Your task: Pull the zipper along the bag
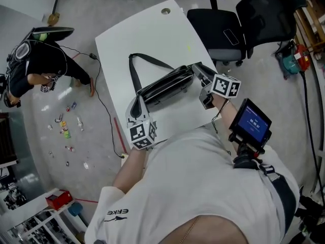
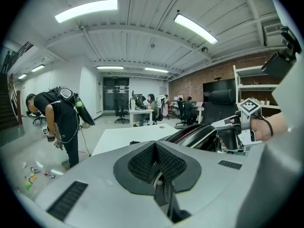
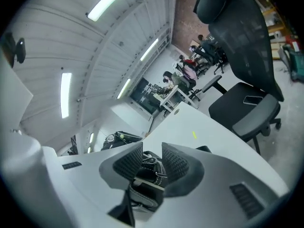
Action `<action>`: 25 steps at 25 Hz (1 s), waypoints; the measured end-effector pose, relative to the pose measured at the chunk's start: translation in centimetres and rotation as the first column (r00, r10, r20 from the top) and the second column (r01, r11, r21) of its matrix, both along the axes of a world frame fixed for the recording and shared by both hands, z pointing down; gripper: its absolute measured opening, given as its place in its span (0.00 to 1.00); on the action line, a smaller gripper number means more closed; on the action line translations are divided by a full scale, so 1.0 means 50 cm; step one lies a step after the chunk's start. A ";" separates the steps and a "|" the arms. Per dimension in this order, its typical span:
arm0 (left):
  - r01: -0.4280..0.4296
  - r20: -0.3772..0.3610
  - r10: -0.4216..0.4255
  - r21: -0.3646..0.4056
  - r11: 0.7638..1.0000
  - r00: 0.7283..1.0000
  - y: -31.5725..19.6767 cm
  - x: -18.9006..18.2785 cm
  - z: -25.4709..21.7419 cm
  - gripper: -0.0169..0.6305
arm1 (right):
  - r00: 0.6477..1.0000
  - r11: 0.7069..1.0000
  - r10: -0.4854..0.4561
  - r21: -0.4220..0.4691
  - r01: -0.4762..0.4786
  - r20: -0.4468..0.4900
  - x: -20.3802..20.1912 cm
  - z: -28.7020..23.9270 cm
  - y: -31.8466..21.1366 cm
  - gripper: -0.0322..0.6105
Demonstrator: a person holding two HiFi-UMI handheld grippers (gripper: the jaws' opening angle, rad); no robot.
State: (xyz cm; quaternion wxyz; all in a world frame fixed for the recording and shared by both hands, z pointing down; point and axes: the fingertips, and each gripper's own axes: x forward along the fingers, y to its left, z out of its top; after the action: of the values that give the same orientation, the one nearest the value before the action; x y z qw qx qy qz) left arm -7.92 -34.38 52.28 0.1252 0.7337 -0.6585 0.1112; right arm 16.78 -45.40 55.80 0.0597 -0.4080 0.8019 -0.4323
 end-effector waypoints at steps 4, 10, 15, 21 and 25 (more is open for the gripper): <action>-0.003 0.010 0.003 0.010 1.000 1.000 0.011 -0.005 -0.009 0.03 | 0.993 0.999 0.002 -0.042 0.003 0.118 -0.009 -0.011 -0.002 0.25; -0.002 0.014 0.002 0.013 1.000 1.000 0.022 -0.007 -0.012 0.03 | 0.981 0.992 -0.035 -0.115 0.058 0.191 -0.032 0.011 0.014 0.27; 0.000 0.016 0.000 0.014 1.000 1.000 0.023 -0.008 -0.017 0.03 | 0.972 0.989 -0.054 -0.125 0.084 0.229 -0.044 0.003 0.022 0.27; 0.003 0.009 -0.003 0.019 1.000 1.000 0.019 -0.013 -0.015 0.03 | 0.975 0.994 -0.059 -0.083 0.078 0.212 -0.046 -0.019 0.021 0.27; 0.004 0.003 -0.004 0.022 1.000 1.000 0.012 -0.015 -0.010 0.03 | 0.970 0.995 -0.036 -0.079 0.056 0.240 -0.034 -0.024 0.018 0.26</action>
State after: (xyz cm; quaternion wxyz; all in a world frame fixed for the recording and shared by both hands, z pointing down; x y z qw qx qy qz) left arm -8.67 -33.77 51.78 0.1164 0.7334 -0.6614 0.1050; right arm 15.07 -44.50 54.59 0.1281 -0.3367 0.7791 -0.5131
